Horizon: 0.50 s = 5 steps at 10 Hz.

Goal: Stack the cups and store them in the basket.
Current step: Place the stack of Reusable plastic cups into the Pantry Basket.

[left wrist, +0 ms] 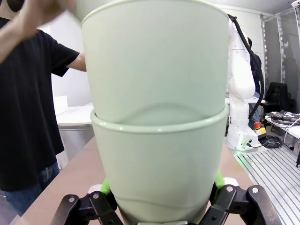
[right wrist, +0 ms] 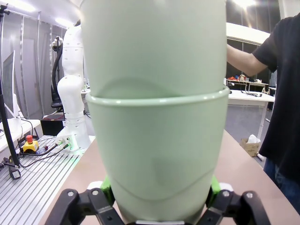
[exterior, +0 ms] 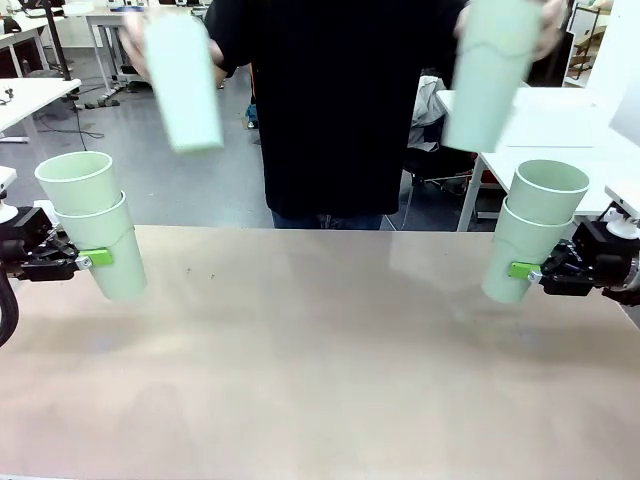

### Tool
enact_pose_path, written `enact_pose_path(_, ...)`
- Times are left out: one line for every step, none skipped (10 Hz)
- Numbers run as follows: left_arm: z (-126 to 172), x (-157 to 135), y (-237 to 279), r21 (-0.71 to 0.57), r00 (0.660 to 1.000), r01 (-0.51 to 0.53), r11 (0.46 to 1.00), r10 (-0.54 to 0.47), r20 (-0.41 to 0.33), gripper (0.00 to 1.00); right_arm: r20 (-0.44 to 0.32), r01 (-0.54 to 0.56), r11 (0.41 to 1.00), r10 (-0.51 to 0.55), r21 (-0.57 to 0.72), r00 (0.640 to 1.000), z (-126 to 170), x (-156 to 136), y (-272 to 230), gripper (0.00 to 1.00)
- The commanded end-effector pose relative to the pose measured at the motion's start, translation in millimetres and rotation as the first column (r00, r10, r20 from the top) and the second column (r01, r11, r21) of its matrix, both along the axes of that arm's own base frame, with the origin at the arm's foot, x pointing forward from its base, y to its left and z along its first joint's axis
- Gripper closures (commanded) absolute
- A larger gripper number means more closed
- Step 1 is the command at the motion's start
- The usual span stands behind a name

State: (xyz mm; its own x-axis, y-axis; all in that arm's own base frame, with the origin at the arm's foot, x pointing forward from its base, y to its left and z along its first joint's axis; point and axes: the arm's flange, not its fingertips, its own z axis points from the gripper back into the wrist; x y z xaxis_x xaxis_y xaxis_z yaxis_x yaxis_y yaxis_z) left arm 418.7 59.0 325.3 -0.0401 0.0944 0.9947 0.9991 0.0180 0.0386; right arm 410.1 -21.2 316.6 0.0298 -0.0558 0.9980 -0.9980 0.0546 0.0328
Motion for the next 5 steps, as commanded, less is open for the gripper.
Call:
enact_pose_path(4.2,-1.1,-0.1,-0.006,1.0,0.006,1.0,-0.006,0.008,0.13,0.017,0.003,1.0,-0.003,0.0,1.0,2.2,0.1,-0.3,0.15)
enact_pose_path(4.2,-1.1,-0.1,-0.006,1.0,0.006,1.0,-0.006,0.008,0.13,0.017,0.003,1.0,-0.003,0.0,1.0,2.2,0.1,-0.3,0.15)
enact_pose_path(4.2,-1.1,-0.1,-0.006,1.0,0.006,1.0,-0.006,0.008,0.13,0.017,0.003,1.0,-0.003,0.0,1.0,2.2,0.1,-0.3,0.15)
enact_pose_path(4.2,-1.1,-0.1,-0.006,1.0,0.006,1.0,-0.006,0.008,0.13,0.017,0.003,1.0,-0.003,0.0,1.0,2.2,0.1,-0.3,0.15)
enact_pose_path(4.2,-1.1,-0.1,-0.006,1.0,0.006,1.0,-0.006,0.008,0.13,0.017,0.003,1.0,-0.003,0.0,1.0,2.2,0.1,-0.3,0.15)
